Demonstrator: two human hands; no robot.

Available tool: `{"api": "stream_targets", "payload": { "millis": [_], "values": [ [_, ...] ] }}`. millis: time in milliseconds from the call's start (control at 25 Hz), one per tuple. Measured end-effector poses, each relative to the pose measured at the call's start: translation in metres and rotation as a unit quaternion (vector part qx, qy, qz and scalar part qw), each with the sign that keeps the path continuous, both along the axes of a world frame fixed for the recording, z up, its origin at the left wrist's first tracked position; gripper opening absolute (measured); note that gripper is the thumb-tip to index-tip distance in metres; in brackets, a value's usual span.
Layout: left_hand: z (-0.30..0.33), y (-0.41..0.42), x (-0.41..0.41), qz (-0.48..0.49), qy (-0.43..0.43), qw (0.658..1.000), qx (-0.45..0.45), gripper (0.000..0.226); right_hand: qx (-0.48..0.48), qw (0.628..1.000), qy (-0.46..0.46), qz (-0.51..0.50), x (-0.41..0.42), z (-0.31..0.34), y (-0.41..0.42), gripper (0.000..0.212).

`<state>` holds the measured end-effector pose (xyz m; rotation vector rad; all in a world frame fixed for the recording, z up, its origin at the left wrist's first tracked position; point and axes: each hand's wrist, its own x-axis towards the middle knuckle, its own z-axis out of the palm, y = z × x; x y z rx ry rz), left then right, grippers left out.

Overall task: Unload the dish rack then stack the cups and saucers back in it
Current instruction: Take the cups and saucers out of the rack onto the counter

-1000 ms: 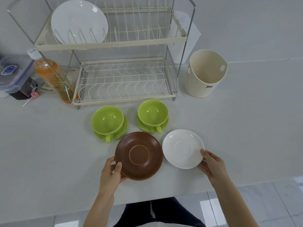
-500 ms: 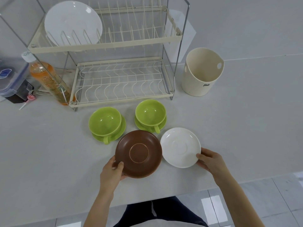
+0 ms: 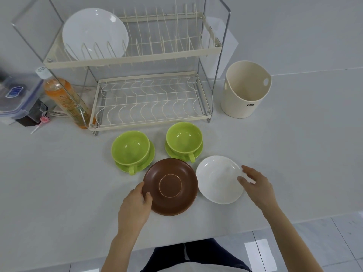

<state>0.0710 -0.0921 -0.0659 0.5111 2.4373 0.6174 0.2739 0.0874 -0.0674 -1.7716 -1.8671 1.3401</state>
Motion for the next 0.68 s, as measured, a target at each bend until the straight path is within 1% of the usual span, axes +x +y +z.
{"api": "stream_targets", "payload": {
  "millis": [80,240,400,600,680],
  "values": [
    [0.005,0.001,0.002,-0.037,0.056,0.997,-0.027,0.046,0.044,0.998,-0.014,0.052,-0.010,0.011,0.001,0.044],
    [0.023,0.012,-0.004,-0.068,0.114,0.991,0.024,0.043,0.096,0.982,-0.030,0.159,-0.034,0.032,0.004,0.049],
    [0.050,0.033,-0.025,-0.101,0.166,0.980,0.053,0.042,0.163,0.948,-0.059,0.268,-0.064,0.047,0.014,0.053],
    [0.091,0.052,-0.062,-0.131,0.244,0.955,0.109,0.041,0.239,0.900,-0.074,0.358,-0.104,0.085,0.029,0.056],
    [0.107,0.058,-0.078,-0.136,0.273,0.942,0.138,0.040,0.264,0.887,-0.056,0.374,-0.121,0.105,0.034,0.055]
  ]
}}
